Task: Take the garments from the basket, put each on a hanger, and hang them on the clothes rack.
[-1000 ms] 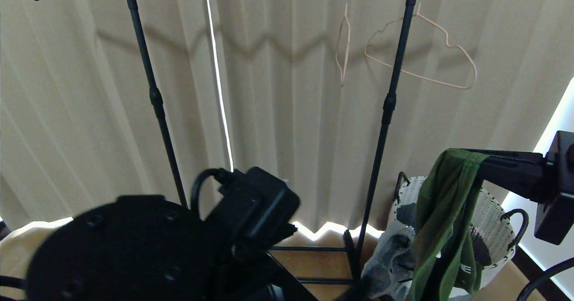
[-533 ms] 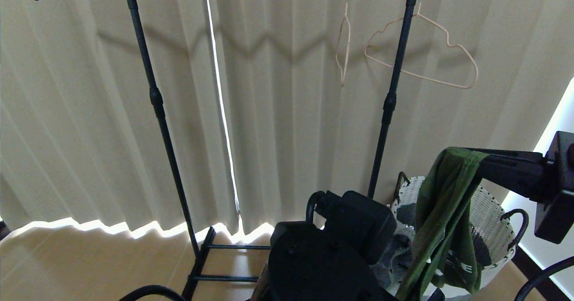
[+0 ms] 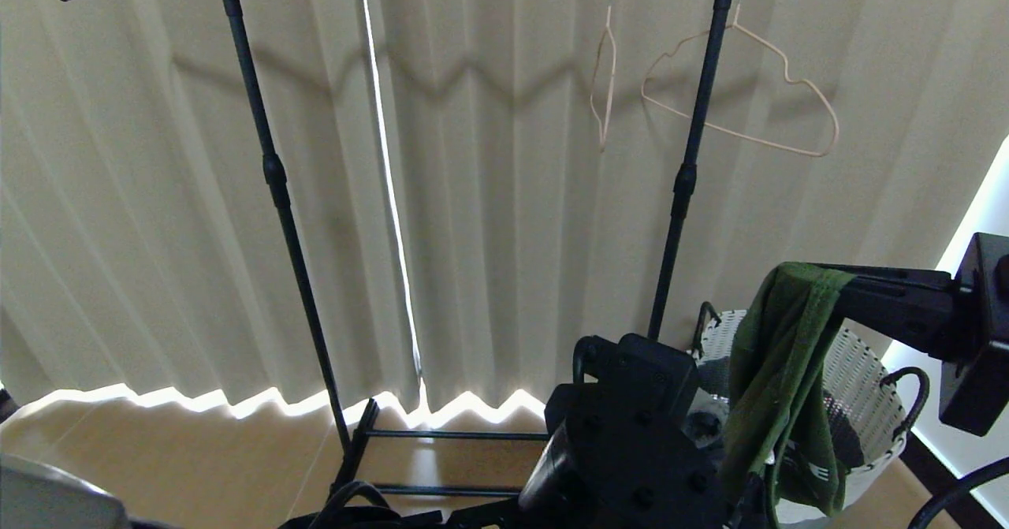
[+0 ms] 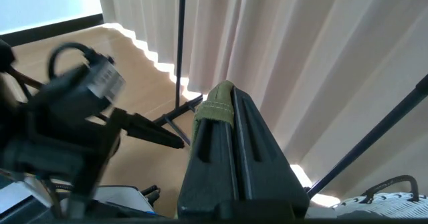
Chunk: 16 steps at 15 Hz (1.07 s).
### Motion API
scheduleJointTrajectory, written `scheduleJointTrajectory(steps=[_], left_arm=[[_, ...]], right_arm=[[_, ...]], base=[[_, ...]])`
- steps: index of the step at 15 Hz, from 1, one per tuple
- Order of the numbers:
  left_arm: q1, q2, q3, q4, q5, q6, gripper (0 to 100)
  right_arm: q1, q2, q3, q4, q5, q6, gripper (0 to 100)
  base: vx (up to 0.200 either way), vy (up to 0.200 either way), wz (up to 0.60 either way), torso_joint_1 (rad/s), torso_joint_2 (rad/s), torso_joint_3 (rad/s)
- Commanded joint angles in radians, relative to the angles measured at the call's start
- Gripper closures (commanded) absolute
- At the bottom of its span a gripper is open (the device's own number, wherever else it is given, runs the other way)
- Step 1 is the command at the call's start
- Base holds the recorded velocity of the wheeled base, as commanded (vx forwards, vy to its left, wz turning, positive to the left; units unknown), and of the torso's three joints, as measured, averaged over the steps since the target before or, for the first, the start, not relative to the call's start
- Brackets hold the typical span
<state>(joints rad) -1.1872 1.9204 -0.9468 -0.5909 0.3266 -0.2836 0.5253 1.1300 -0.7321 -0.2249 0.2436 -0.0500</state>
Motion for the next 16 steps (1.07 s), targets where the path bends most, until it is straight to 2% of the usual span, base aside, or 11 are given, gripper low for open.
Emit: scheduleJointTrajectory(steps=[1,3,5,10,13,16], left_arm=[[0.011,0.028,-0.01,0.0,0.002,0.001,0],[0.011,0.031,-0.018,-0.001,0.002,0.001,0],[0.005,-0.021,0.023,0.0,0.0,0.003,0],[-0.029,-0.11,0.042,-0.001,0.0,0.004,0],[-0.025,-0.115,0.034,-0.007,0.005,0.001,0],[0.003,-0.086,0.031,-0.009,0.048,0.0,0]], right_arm=[[0.001,0.001,0.0,-0.001,0.0,-0.001,100],[0.001,0.004,0.0,-0.001,0.0,-0.002,100],[0.001,0.008,-0.001,-0.001,0.0,-0.002,100],[0.03,0.042,-0.01,-0.011,0.0,-0.004,100],[0.064,0.088,-0.015,-0.08,-0.001,-0.005,100],[0.081,0.108,-0.027,-0.082,-0.001,-0.007,100]], base=[[0.0,0.0,0.0,0.0,0.0,0.0],[0.0,0.0,0.0,0.0,0.0,0.0],[0.0,0.0,0.0,0.0,0.0,0.0],[0.0,0.0,0.0,0.0,0.0,0.0],[0.0,0.0,0.0,0.0,0.0,0.0],[0.0,0.0,0.0,0.0,0.0,0.0]])
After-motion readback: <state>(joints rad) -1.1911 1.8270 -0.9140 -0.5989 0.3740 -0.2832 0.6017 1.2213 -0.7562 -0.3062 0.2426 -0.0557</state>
